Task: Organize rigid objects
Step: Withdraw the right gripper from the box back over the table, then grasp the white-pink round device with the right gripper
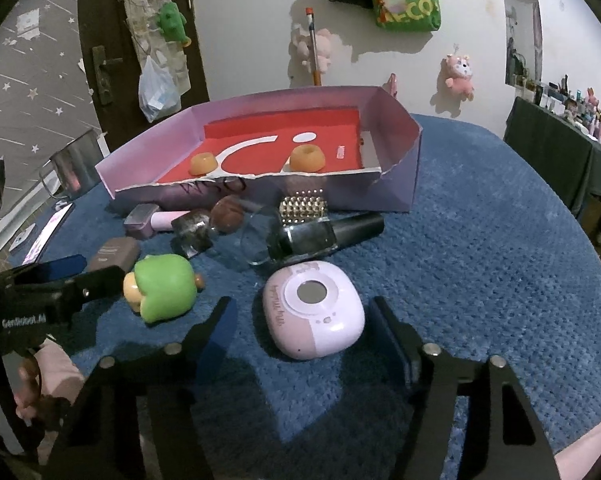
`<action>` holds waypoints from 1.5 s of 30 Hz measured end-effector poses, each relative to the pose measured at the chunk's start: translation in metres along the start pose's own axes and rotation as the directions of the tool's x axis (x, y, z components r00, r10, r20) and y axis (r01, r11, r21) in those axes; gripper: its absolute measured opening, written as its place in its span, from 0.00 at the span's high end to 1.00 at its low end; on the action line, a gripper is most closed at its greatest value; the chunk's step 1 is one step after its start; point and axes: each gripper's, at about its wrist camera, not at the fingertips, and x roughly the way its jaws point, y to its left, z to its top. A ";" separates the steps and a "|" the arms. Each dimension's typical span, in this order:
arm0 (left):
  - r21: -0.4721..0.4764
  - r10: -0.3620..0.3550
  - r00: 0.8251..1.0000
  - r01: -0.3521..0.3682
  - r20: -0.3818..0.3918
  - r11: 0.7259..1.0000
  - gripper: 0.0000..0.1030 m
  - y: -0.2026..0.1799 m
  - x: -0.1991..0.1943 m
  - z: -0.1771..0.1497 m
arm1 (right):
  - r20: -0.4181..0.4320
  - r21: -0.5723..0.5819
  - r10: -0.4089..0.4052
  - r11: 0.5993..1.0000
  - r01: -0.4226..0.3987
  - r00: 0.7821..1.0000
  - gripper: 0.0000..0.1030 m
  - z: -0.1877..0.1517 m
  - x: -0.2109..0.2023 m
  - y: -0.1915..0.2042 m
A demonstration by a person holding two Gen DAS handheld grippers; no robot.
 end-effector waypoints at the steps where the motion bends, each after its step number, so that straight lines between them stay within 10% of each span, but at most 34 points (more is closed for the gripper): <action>1: -0.002 -0.001 1.000 0.001 0.000 1.000 0.18 0.000 0.000 0.001 | 0.000 0.000 -0.002 1.000 0.002 1.000 0.35 0.000 0.001 0.000; 9: 0.033 -0.030 1.000 0.030 0.004 0.999 0.46 -0.010 0.001 0.003 | 0.001 -0.015 -0.024 1.000 0.024 1.000 0.47 0.003 0.004 0.001; 31: 0.090 -0.092 0.993 0.086 0.071 0.992 0.53 -0.021 -0.028 0.009 | 0.023 -0.015 0.124 0.992 -0.124 0.992 0.47 0.012 -0.023 0.016; 33: 0.095 -0.104 0.992 0.097 0.074 0.991 0.76 -0.022 -0.029 0.011 | 0.031 -0.023 0.132 0.991 -0.131 0.991 0.47 0.015 -0.025 0.018; 45: 0.085 -0.140 0.989 0.135 0.053 0.987 0.72 -0.019 -0.018 0.011 | 0.012 -0.022 0.135 0.991 -0.135 0.991 0.47 0.015 -0.018 0.020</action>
